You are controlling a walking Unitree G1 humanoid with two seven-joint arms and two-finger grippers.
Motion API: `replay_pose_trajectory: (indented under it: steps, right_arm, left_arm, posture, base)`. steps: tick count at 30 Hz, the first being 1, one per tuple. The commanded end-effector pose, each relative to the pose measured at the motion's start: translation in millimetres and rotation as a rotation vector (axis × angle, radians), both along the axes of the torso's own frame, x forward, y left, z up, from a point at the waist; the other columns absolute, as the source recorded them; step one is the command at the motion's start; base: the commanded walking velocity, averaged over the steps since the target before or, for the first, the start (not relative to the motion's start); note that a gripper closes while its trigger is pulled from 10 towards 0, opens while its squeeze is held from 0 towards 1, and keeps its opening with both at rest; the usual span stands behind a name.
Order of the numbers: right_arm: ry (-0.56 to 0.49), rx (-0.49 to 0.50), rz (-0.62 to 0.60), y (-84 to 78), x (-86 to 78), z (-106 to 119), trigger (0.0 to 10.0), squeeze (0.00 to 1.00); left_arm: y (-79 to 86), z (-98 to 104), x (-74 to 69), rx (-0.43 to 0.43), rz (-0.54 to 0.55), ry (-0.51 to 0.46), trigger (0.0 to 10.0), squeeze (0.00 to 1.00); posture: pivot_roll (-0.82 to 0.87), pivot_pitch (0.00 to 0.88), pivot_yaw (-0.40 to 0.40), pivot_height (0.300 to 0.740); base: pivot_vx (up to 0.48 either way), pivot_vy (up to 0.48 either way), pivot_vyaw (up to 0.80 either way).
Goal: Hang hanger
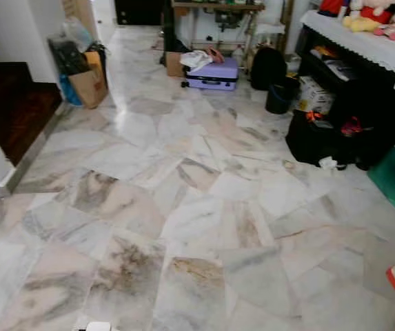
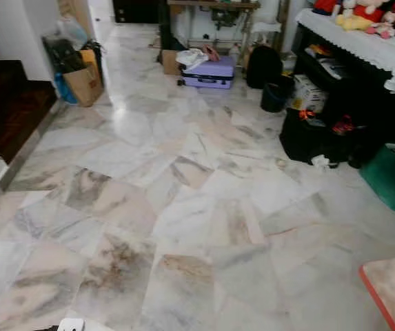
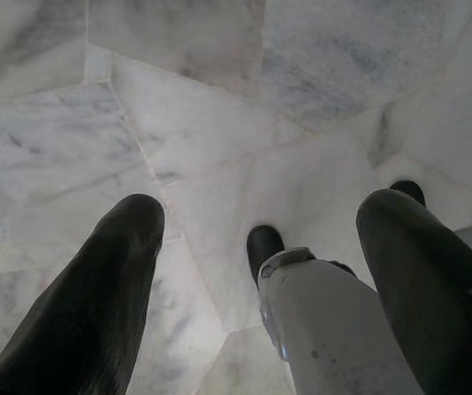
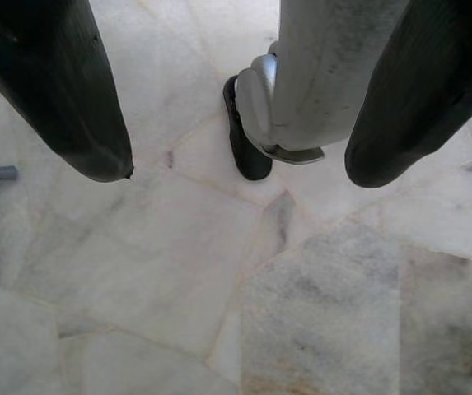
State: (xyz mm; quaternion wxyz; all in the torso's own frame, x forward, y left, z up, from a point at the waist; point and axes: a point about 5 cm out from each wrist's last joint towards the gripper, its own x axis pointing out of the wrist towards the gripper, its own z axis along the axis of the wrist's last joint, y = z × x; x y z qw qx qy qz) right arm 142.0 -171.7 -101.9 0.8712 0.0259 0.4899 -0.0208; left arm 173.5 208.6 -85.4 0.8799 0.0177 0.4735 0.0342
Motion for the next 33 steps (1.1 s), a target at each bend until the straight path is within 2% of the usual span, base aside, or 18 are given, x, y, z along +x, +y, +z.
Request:
replay_pose_trajectory:
  steps: [1,7,13,25,33]
  right_arm:
    - [-0.079,-0.005,-0.19,-48.7,37.1,21,10.0,0.0]
    - [-0.072,-0.014,-0.17,-46.9,39.0,22,10.0,0.0]
    - [-0.083,-0.01,-0.152,-44.0,44.7,24,10.0,0.0]
    - [-0.064,-0.016,-0.137,-42.4,41.6,22,10.0,0.0]
    - [-0.068,-0.017,-0.136,-43.1,43.3,23,10.0,0.0]
  left_arm:
    - [52.6,-8,-56.2,0.139,0.154,0.099,10.0,0.0]
    - [48.7,-8,-52.6,0.138,0.138,0.099,10.0,0.0]
    - [54.3,-5,-47.0,0.143,0.116,0.095,10.0,0.0]
    - [66.5,0,-45.0,0.148,0.151,0.088,10.0,0.0]
    - [62.7,-1,-43.9,0.149,0.14,0.082,10.0,0.0]
  posture:
    - [0.03,0.082,-0.03,0.74]
    - [0.04,0.08,-0.028,0.74]
    - [0.04,0.073,-0.021,0.74]
    - [0.04,0.071,-0.012,0.74]
    - [0.04,0.074,-0.01,0.74]
  base:
    - [0.0,0.0,-0.79]
    - [0.0,0.0,-0.79]
    - [0.0,0.0,-0.79]
    - [0.0,0.0,-0.79]
    - [0.0,0.0,-0.79]
